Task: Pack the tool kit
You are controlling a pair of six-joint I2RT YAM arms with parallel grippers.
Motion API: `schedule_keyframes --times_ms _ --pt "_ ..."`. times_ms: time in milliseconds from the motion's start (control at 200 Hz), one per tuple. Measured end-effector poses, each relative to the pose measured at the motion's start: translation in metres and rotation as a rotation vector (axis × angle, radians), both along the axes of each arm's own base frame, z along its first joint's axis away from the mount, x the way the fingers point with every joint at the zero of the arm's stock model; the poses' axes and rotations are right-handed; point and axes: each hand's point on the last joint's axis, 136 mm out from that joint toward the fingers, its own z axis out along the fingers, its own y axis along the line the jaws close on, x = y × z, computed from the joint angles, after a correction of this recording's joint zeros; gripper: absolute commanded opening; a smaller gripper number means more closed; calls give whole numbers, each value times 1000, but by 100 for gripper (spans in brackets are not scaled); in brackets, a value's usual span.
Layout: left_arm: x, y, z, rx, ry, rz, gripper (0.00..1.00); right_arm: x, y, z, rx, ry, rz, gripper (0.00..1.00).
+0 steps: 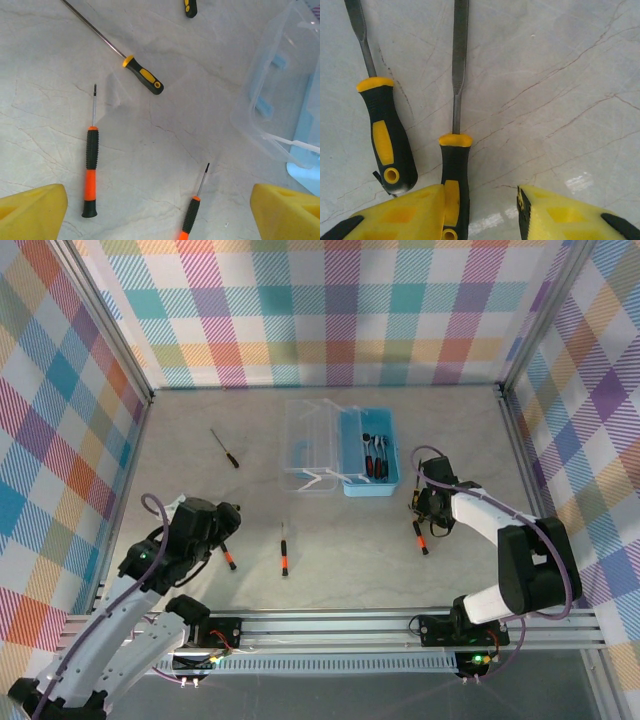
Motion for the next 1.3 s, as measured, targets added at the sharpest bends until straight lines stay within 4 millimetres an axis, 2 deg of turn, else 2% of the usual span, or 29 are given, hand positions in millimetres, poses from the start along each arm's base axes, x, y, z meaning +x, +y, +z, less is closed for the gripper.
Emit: schedule_keyframes --times_ms 260,360,580,735,965,1125,1300 --pt "-8 6 3 9 -13 -3 95 2 5 -4 47 7 17 43" --pt "-10 7 1 20 -1 -9 95 1 4 -12 53 34 11 41" --pt "-11 7 -1 25 3 -11 95 1 -2 -15 46 67 -6 22" --pt "-11 8 -1 25 3 -10 96 1 -4 -14 58 68 -19 17" --pt "-10 9 0 31 -5 -10 96 2 -4 -10 65 52 -19 15" --pt "-9 13 1 59 -13 -8 97 8 -1 9 79 -9 3 16" --pt "-9 19 -4 101 0 10 99 28 12 52 92 -107 67 16"
